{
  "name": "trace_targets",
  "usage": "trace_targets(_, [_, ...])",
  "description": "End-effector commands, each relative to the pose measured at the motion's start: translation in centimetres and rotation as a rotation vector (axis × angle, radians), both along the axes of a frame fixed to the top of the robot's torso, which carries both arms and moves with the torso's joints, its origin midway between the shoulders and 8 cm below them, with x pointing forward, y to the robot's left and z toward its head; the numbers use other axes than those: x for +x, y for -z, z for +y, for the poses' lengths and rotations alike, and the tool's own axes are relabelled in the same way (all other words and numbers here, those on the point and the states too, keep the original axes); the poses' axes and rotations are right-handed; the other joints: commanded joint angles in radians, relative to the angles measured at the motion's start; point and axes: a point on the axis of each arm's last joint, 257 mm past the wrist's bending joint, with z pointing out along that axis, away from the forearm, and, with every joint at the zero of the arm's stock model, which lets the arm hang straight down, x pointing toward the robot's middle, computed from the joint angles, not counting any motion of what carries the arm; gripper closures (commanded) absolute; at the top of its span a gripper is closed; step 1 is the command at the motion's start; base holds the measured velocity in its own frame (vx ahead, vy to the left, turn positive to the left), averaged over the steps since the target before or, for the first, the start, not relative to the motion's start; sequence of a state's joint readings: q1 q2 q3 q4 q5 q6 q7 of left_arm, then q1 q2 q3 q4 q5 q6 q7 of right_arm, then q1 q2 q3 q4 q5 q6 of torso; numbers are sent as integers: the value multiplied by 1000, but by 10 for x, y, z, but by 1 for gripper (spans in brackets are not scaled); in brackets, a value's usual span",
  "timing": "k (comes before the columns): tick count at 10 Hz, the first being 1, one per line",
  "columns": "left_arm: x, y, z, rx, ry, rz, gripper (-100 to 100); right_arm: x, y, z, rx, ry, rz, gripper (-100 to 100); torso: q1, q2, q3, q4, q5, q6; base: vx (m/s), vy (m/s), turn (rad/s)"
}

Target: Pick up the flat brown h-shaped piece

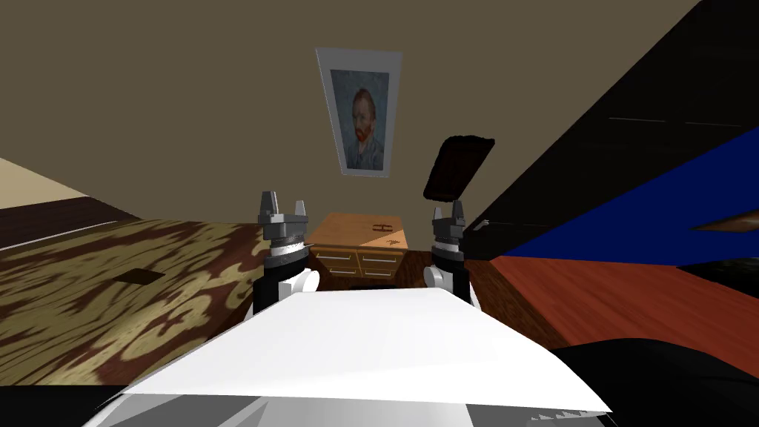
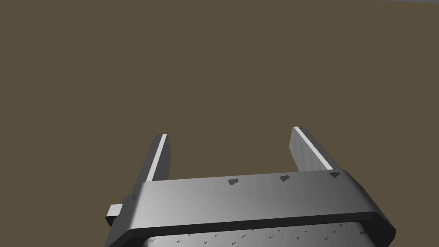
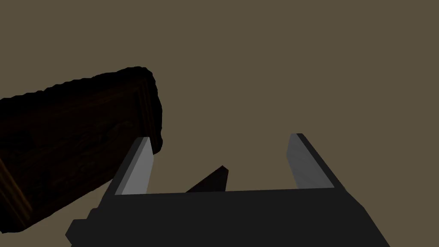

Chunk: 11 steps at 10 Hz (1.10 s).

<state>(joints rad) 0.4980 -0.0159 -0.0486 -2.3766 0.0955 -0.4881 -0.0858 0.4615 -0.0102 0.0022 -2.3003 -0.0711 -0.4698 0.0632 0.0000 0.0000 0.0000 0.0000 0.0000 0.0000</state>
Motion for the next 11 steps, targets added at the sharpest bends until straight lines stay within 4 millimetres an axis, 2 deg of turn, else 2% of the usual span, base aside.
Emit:
trace_targets(1, [0,0,0,0,0,0,0,2,5,1,-38,1,21,-100,0,0,0,0,0,0,-31,-8,56])
trace_targets(5, [0,0,0,0,0,0,0,13,38,-5,-198,33,129,-100,-3,8,4,2,-1,0,-116,-27,120])
trace_targets(10, [0,0,0,0,0,0,0,26,113,-35,-480,112,343,-100,-2,11,6,2,0,0,-162,-15,234])
trace_targets(11, [0,0,0,0,0,0,0,26,113,-34,-493,107,343,-100,-2,12,7,3,0,0,-116,4,60])
